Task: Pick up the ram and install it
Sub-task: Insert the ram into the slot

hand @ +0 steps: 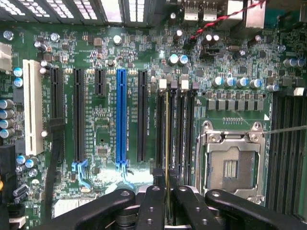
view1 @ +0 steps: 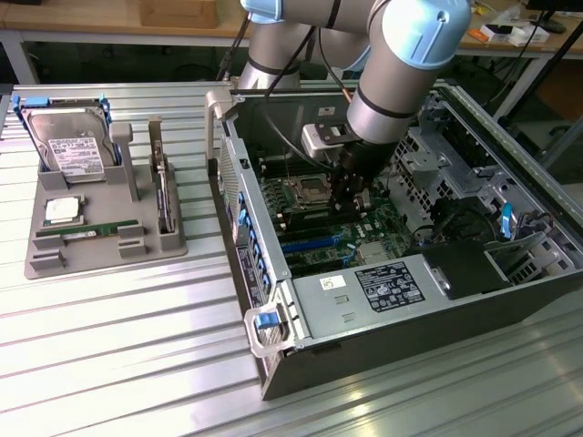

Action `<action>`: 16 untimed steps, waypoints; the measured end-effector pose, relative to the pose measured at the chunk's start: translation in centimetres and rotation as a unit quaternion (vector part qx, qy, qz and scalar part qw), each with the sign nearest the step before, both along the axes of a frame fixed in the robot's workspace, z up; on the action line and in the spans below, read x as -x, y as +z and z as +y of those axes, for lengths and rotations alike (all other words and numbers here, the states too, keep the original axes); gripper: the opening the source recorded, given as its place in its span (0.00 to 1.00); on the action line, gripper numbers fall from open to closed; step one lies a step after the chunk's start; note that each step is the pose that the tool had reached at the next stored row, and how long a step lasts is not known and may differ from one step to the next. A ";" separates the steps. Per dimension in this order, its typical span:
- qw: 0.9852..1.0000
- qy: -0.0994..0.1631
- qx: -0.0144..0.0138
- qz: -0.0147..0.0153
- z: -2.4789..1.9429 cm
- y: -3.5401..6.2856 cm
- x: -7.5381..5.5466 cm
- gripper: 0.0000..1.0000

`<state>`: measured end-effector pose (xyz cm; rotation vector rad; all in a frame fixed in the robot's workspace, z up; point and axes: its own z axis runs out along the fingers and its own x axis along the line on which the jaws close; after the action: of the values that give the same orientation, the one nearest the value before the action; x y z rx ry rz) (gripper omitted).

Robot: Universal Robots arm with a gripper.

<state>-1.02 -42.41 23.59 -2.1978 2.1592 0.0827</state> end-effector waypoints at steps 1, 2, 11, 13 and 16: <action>1.000 0.000 0.000 0.000 0.00 0.00 0.0 0.13; 1.000 0.000 0.000 0.000 0.00 0.00 0.0 0.13; 1.000 0.000 -0.002 -0.001 -0.20 0.00 0.2 0.13; 1.000 0.000 -0.003 -0.002 -0.24 0.00 0.3 0.13; 1.000 0.000 -0.003 -0.002 -0.24 0.00 0.3 0.13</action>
<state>-1.37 -42.65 23.60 -2.1929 2.1540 0.0839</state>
